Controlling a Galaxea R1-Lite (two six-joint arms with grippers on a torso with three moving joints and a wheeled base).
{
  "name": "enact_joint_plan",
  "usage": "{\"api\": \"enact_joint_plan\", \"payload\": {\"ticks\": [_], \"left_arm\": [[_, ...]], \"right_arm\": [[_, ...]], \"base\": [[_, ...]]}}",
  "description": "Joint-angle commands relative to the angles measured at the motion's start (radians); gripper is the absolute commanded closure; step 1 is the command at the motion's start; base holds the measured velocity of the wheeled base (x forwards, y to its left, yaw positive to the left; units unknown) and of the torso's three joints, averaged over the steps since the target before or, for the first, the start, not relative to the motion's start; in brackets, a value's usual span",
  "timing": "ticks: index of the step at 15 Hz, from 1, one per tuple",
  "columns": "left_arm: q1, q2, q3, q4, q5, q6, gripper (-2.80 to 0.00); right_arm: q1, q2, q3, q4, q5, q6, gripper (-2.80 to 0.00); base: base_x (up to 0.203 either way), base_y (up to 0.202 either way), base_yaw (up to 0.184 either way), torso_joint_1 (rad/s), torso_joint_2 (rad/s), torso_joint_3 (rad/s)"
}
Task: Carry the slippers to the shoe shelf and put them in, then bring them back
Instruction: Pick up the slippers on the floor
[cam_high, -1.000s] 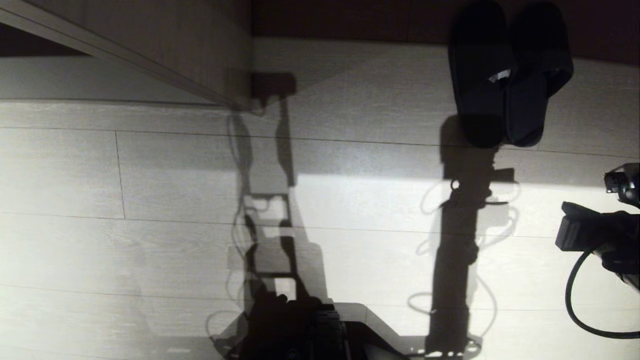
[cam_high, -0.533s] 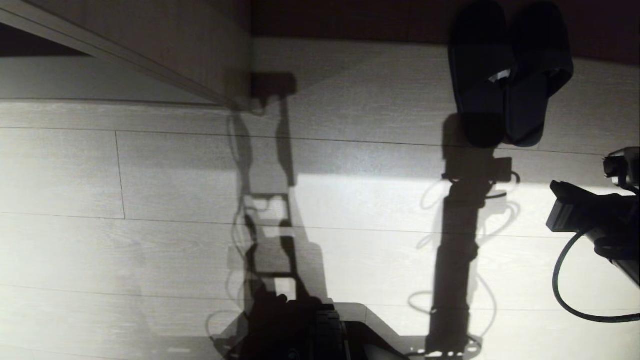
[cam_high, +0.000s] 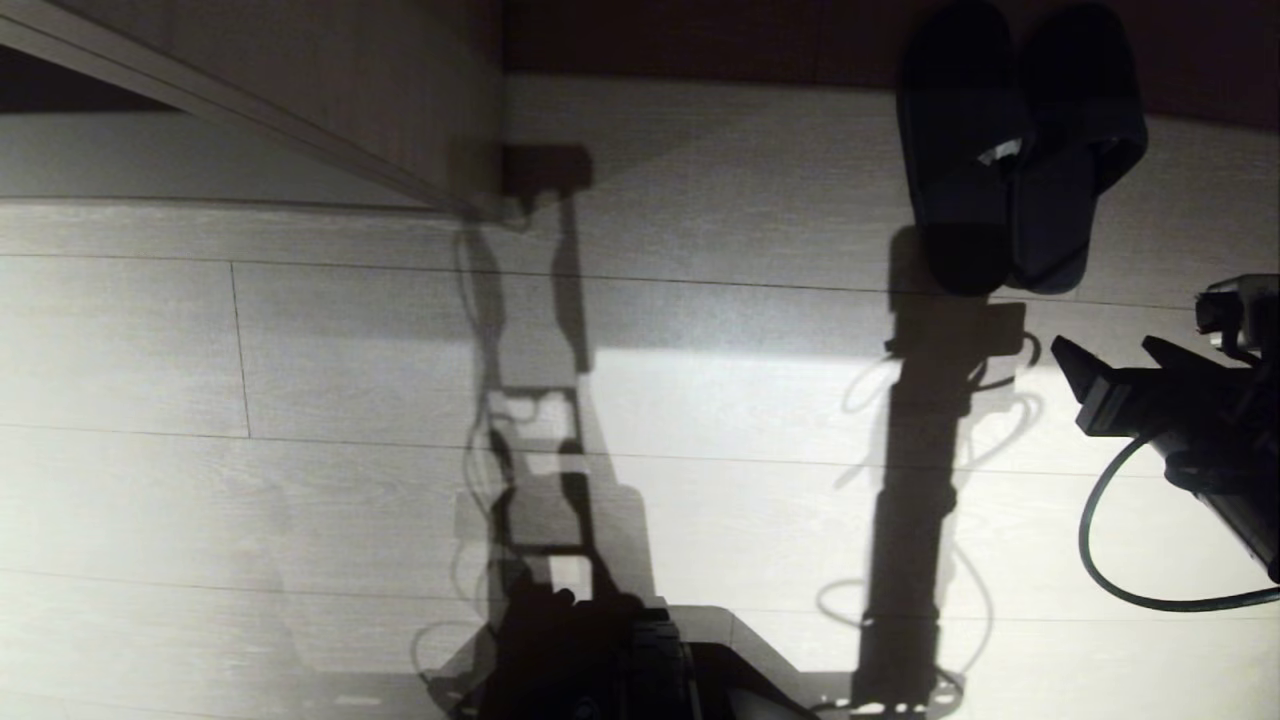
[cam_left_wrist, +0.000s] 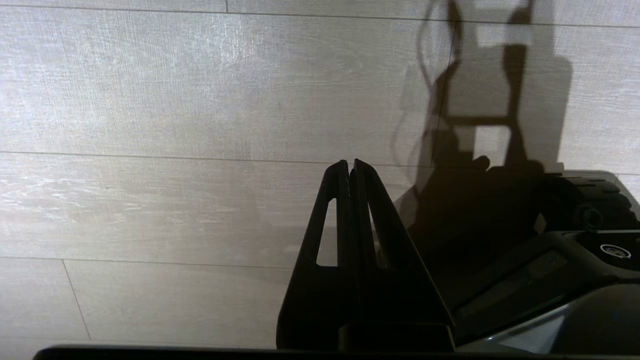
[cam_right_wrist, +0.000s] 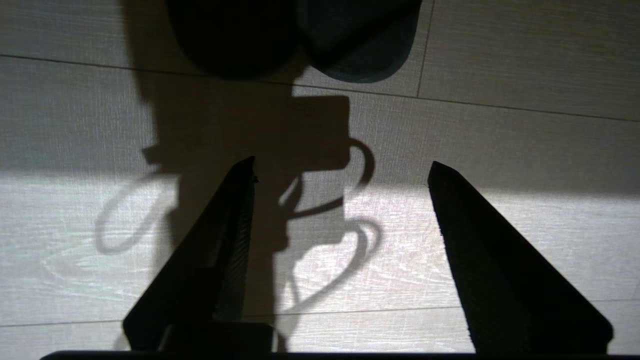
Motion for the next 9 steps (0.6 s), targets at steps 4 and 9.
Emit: {"api": "enact_joint_plan", "payload": {"ticks": [4, 9], "left_arm": [[0.0, 0.001, 0.0, 0.0, 0.0, 0.0, 0.0], [0.0, 0.001, 0.0, -0.002, 0.0, 0.0, 0.0]], "right_arm": [[0.0, 0.102, -0.082, -0.047, -0.003, 0.033, -2.8], [0.0, 0.134, -0.154, -0.069, -0.009, 0.134, -2.8]], "base": [[0.0, 0.0, 0.0, 0.0, 0.0, 0.0], [0.0, 0.0, 0.0, 0.0, 0.0, 0.0]]}}
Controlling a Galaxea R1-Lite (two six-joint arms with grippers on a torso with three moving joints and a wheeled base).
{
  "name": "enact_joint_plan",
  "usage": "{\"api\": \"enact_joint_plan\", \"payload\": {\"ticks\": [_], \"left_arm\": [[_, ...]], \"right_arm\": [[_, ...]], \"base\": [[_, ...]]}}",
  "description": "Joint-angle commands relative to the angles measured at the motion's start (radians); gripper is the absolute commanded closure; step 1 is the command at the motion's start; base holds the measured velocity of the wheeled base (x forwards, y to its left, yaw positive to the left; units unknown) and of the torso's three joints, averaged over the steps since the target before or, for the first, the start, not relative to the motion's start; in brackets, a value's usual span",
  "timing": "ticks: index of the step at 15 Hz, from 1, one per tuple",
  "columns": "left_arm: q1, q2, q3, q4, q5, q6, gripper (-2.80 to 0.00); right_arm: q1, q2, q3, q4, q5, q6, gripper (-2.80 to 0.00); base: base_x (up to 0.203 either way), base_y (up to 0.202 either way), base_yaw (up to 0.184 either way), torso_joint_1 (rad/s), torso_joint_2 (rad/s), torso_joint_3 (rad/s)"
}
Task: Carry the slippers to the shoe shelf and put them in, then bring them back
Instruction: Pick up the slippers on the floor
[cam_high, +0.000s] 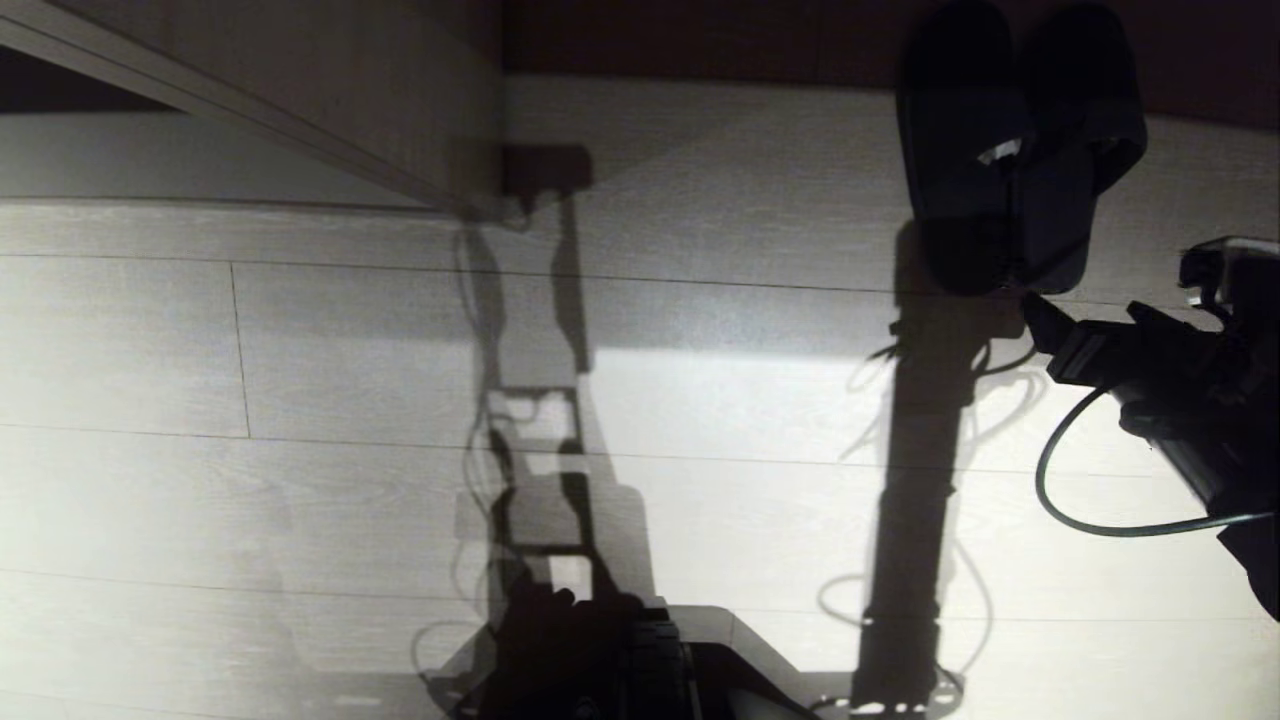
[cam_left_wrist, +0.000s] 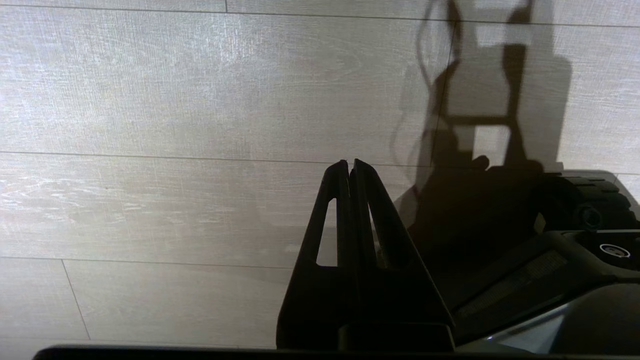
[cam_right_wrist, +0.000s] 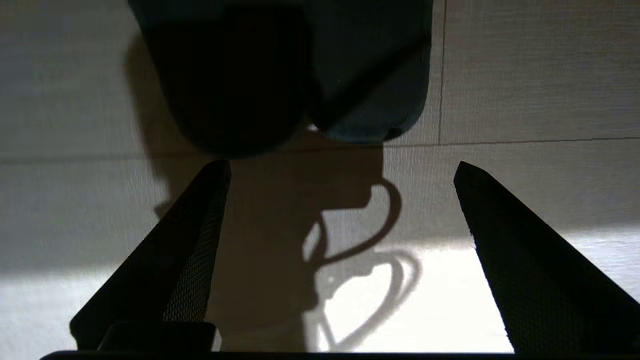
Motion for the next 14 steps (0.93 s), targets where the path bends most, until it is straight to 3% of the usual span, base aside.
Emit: {"api": "enact_joint_plan", "payload": {"ticks": [1, 14], "left_arm": [[0.0, 0.001, -0.001, -0.001, 0.0, 0.0, 0.0], [0.0, 0.001, 0.0, 0.0, 0.0, 0.0, 0.0]], "right_arm": [[0.0, 0.017, -0.012, -0.011, -0.002, 0.031, -2.8], [0.032, 0.111, -0.229, -0.022, -0.002, 0.115, -2.8]], "base": [[0.0, 0.0, 0.0, 0.0, 0.0, 0.0], [0.0, 0.0, 0.0, 0.0, 0.0, 0.0]]}}
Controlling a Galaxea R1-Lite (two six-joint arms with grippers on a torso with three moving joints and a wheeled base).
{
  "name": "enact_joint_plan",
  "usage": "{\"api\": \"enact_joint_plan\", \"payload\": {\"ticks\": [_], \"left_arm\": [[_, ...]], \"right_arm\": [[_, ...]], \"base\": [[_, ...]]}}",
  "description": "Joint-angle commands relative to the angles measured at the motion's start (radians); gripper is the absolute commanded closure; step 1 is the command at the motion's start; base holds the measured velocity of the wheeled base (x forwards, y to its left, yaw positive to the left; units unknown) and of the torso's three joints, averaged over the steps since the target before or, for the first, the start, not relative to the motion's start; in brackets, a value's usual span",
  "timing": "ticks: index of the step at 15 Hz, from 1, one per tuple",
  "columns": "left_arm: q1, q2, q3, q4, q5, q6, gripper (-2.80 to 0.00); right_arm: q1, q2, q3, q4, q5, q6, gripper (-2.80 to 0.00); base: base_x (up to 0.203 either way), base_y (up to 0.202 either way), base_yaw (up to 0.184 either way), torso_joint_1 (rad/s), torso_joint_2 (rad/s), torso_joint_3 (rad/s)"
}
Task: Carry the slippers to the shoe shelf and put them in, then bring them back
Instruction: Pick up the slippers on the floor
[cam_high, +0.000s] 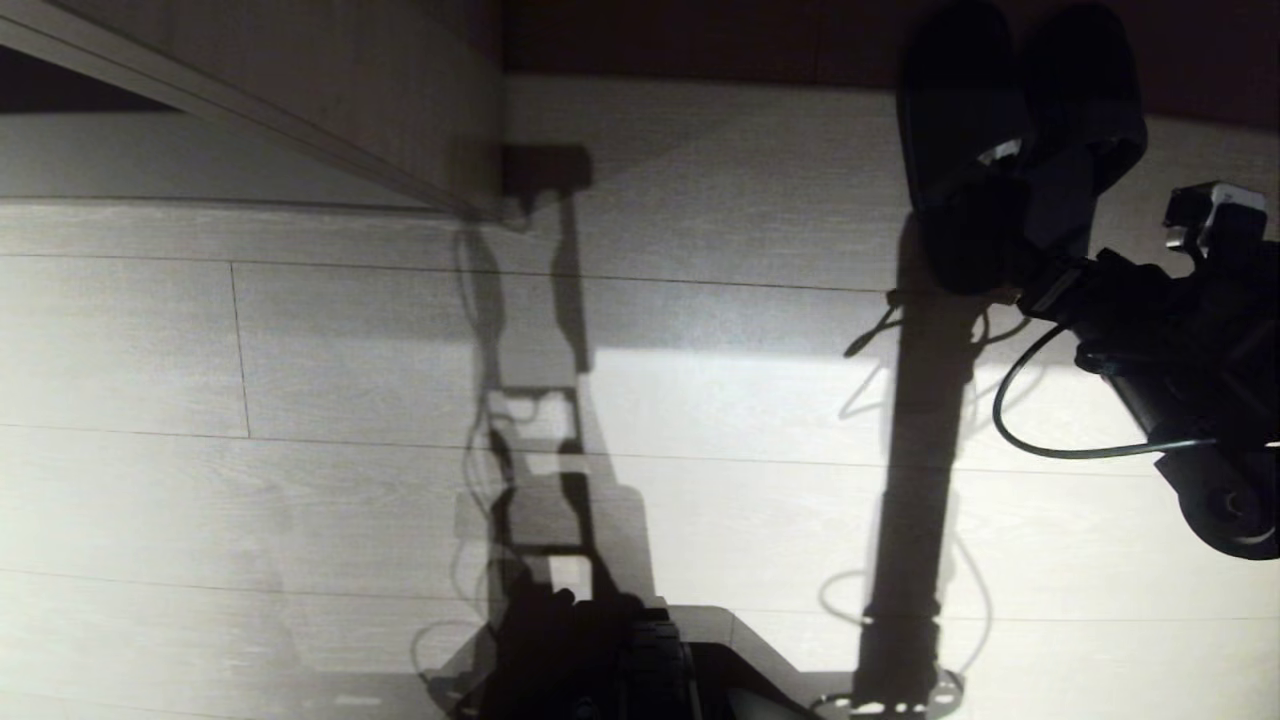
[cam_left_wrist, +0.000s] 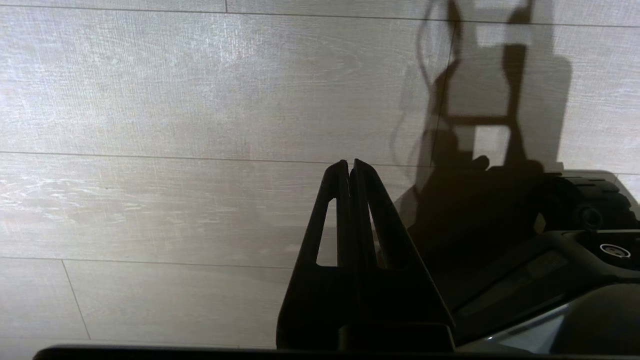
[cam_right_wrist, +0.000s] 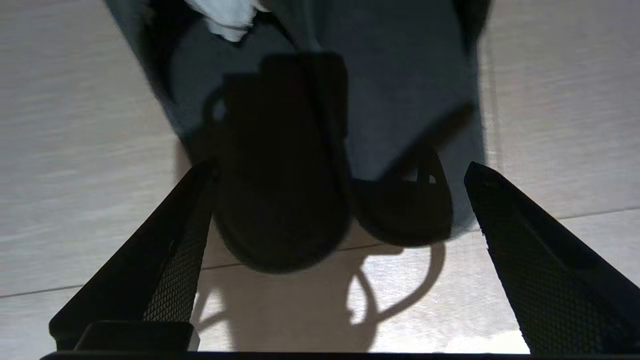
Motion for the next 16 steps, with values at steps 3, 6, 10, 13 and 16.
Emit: {"api": "enact_joint_plan", "payload": {"ticks": [3, 6, 10, 13, 16], "left_arm": [[0.0, 0.001, -0.001, -0.001, 0.0, -0.001, 0.0], [0.0, 0.001, -0.001, 0.0, 0.0, -0.001, 0.0], [0.0, 0.001, -0.001, -0.001, 0.0, -0.001, 0.0], [0.0, 0.001, -0.001, 0.0, 0.0, -0.001, 0.0], [0.0, 0.001, 0.0, 0.0, 0.0, -0.001, 0.0]], "right_arm": [[0.007, 0.035, -0.101, -0.011, 0.004, 0.0, -2.8], [0.013, 0.063, -0.135, -0.012, 0.005, 0.0, -2.8], [0.011, 0.1, -0.18, -0.011, 0.005, -0.005, -2.8], [0.002, 0.124, -0.234, -0.009, 0.006, -0.026, -2.8], [0.002, 0.132, -0.267, -0.009, 0.006, -0.043, -2.8]], "base": [[0.0, 0.0, 0.0, 0.0, 0.0, 0.0], [0.0, 0.0, 0.0, 0.0, 0.0, 0.0], [0.0, 0.0, 0.0, 0.0, 0.0, 0.0], [0.0, 0.0, 0.0, 0.0, 0.0, 0.0], [0.0, 0.0, 0.0, 0.0, 0.0, 0.0]]}}
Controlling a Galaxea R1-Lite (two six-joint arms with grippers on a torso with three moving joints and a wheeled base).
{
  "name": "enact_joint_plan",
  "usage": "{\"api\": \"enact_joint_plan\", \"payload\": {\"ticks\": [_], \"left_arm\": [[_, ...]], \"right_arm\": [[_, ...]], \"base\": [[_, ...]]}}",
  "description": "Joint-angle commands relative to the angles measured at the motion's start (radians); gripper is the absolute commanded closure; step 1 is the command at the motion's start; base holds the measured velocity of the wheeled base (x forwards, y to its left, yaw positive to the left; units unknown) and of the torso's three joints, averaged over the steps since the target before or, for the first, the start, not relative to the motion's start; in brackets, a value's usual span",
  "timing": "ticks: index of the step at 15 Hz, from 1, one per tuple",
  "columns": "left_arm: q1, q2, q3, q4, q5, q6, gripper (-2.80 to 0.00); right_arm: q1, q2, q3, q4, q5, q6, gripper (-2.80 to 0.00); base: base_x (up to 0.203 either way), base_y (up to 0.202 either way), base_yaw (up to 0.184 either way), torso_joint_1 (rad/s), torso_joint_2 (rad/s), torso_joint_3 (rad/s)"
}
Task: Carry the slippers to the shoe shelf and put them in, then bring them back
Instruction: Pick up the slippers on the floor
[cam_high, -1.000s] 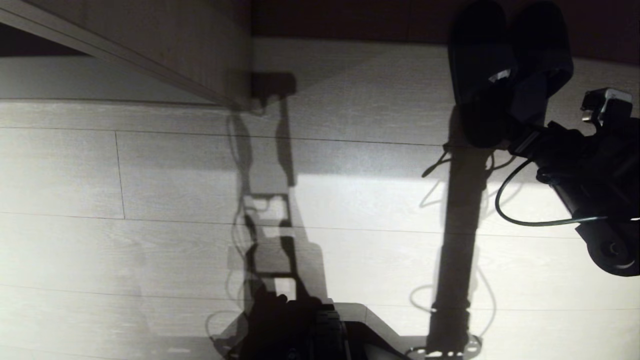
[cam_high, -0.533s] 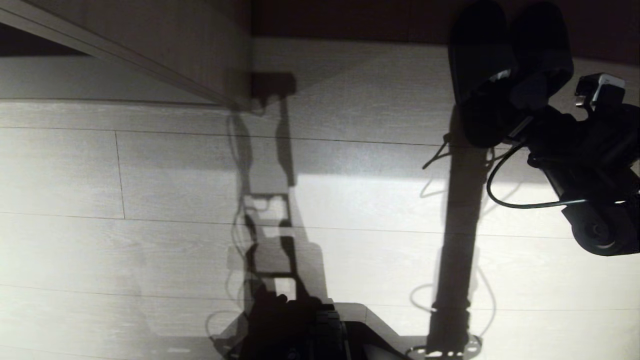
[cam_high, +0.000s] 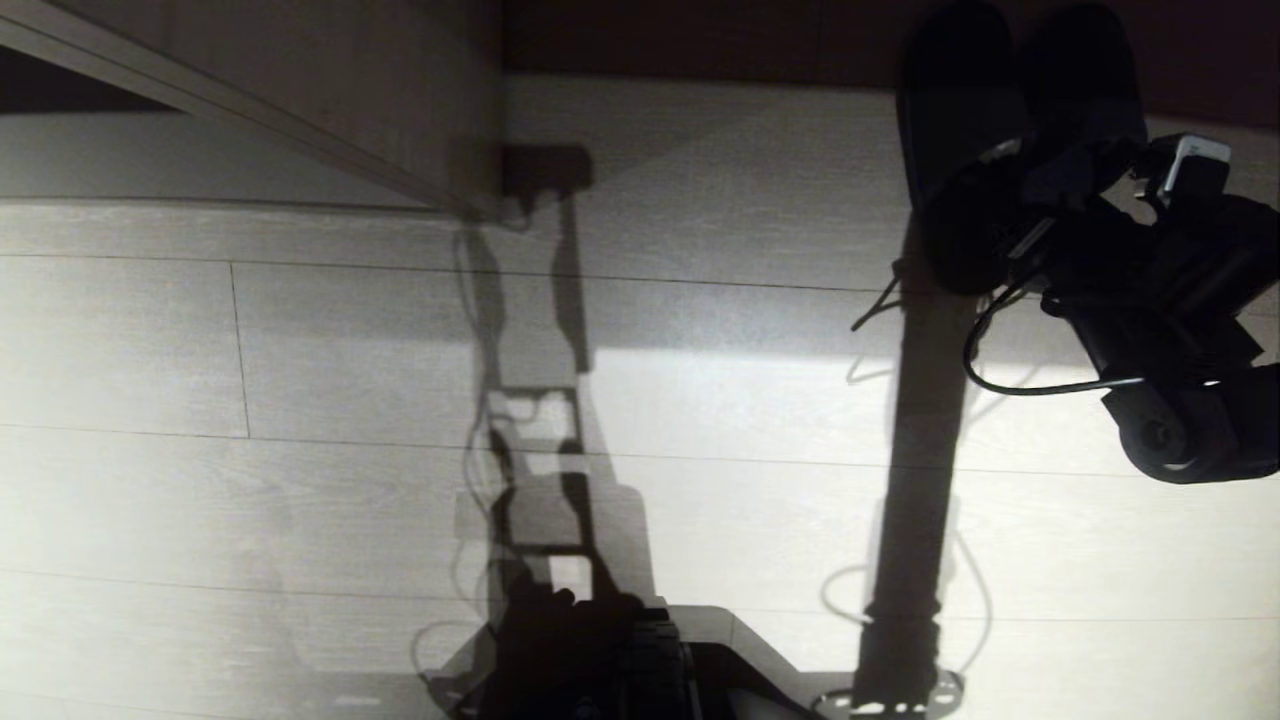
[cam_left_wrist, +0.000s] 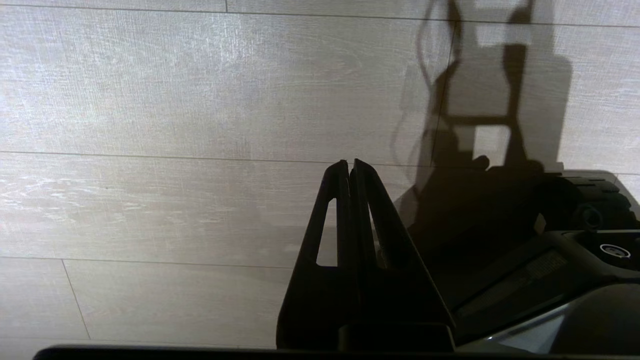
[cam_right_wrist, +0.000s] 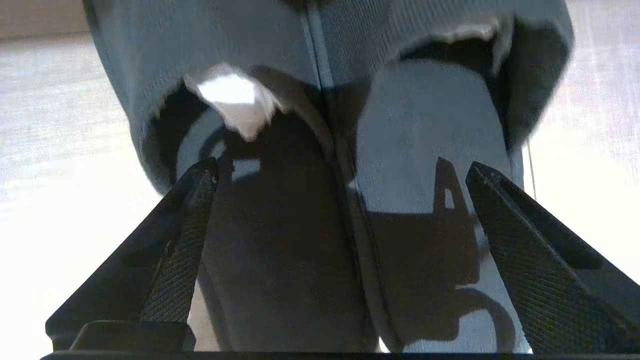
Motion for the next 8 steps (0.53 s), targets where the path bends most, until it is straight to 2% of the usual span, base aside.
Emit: {"api": "enact_joint_plan", "payload": {"ticks": [1, 8], "left_arm": [[0.0, 0.001, 0.001, 0.0, 0.0, 0.0, 0.0], [0.0, 0.001, -0.001, 0.0, 0.0, 0.0, 0.0]], "right_arm": [[-0.001, 0.013, -0.032, -0.008, -0.001, -0.015, -2.8], [-0.012, 0.061, -0.123, -0.009, 0.001, -0.057, -2.8]], "base": [[0.0, 0.0, 0.0, 0.0, 0.0, 0.0], [0.0, 0.0, 0.0, 0.0, 0.0, 0.0]]}}
